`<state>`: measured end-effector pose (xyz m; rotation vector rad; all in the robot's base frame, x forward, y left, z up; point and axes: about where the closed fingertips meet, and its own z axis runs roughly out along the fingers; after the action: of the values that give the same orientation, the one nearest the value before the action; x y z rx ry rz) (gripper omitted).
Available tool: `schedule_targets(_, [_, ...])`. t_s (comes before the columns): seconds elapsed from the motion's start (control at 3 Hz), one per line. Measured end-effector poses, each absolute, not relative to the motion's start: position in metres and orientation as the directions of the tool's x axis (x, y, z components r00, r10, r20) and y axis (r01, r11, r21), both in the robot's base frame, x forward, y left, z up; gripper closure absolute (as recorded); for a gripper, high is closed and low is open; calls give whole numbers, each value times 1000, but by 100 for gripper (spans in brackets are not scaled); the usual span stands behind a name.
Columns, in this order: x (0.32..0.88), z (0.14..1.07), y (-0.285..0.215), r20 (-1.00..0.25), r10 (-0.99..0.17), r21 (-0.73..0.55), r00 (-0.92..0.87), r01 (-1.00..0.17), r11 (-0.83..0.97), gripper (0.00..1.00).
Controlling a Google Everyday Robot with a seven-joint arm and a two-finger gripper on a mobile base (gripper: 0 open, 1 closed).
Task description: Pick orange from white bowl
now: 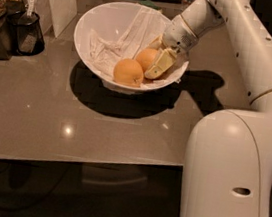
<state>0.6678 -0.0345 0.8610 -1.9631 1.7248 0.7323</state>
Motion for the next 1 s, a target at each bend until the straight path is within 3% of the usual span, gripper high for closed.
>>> schedule_targets(0.33, [669, 869, -32, -629, -770, 6, 108, -990, -144, 78])
schedule_targets(0.67, [671, 908, -33, -626, -763, -93, 160, -987, -130, 98])
schedule_targets(1.0, [662, 971, -41, -640, -729, -239, 245, -964, -114, 100])
